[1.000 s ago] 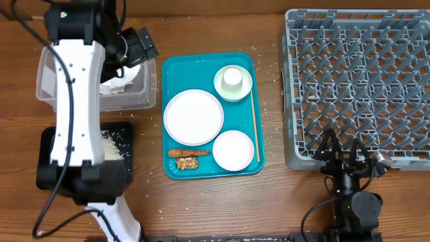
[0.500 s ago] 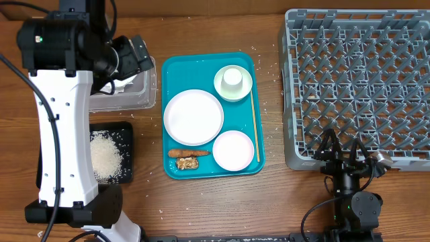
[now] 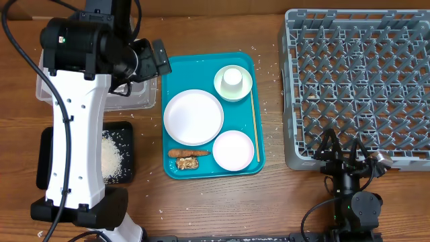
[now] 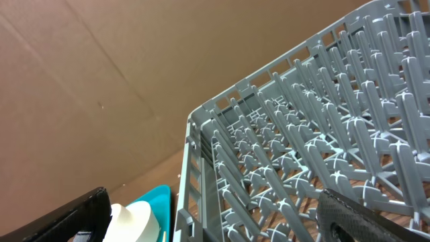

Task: Sort waste into correct bins and load items into the dishwasher

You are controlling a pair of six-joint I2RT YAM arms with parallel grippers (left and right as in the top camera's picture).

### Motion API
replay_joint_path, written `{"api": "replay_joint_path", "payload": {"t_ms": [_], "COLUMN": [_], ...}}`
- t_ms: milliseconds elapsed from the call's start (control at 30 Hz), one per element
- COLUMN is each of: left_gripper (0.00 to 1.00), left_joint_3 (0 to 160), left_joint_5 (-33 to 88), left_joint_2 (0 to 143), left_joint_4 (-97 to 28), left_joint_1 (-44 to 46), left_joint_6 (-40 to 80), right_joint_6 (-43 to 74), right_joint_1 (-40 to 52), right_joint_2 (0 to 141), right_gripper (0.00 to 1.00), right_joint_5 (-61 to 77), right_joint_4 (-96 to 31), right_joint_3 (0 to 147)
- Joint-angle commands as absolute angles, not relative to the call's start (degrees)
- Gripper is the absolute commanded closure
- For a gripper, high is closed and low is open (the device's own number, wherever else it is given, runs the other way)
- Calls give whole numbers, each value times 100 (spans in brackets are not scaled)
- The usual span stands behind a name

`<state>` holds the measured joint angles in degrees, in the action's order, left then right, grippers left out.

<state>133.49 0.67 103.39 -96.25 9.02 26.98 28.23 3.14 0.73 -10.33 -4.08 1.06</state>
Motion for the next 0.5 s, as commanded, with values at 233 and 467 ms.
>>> {"api": "replay_joint_path", "payload": {"t_ms": [233, 467], "left_gripper": [0, 0], "left_joint_3": [13321, 13321], "left_joint_5": [-615, -486], "left_joint_2": [10383, 10383], "left_joint_4": [-9515, -9557], "left_joint_1": [779, 790], "left_joint_6": [2635, 2637], "right_joint_6": [2759, 2759], "right_joint_1": [342, 342], "right_joint_2": [23, 23], "right_gripper": [0, 0], "right_joint_5": [-1026, -1026], "right_joint_4": [-377, -377], "right_joint_3": [47, 47]}}
